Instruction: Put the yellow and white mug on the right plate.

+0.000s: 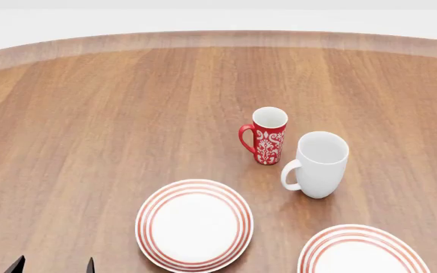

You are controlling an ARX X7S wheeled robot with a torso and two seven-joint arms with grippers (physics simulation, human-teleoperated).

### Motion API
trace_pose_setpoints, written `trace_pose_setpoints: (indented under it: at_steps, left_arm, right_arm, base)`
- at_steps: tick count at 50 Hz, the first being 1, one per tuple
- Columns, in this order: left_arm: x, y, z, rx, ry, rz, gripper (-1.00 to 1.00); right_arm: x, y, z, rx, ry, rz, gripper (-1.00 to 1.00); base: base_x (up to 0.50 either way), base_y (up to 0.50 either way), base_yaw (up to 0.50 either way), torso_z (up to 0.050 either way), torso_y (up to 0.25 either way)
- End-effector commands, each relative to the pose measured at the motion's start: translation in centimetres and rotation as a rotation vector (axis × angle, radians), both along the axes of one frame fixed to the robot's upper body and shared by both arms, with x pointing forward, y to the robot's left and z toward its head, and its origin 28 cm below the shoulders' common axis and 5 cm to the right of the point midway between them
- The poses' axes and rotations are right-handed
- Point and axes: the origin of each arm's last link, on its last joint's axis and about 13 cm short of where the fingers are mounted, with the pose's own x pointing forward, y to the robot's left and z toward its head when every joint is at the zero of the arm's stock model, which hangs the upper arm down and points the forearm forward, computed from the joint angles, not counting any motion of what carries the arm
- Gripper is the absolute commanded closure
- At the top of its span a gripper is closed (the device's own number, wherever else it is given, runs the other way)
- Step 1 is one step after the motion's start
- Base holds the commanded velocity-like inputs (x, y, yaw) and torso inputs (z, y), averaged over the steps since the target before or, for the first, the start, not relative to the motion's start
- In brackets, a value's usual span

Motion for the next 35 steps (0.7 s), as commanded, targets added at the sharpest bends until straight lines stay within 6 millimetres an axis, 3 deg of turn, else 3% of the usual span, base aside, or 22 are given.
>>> trace_pose_setpoints:
  at_steps: [1, 35]
  left_arm:
    - [0.1, -0.1, 0.2, -0.003, -0.009, -0.004, -1.00]
    - [0.0, -0.2, 0.2, -0.002, -0.008, -0.005, -1.00]
  right_arm:
    - [0.6, -0.3, 0.9, 0.037, -0.022, -0.041, 1.00]
    - [1.2, -2.0, 4.7, 0.044, -0.165, -0.160, 1.00]
  base:
    - [0.00, 0.00, 0.00, 0.000, 0.015]
    - [0.00, 0.00, 0.00, 0.000, 0.000]
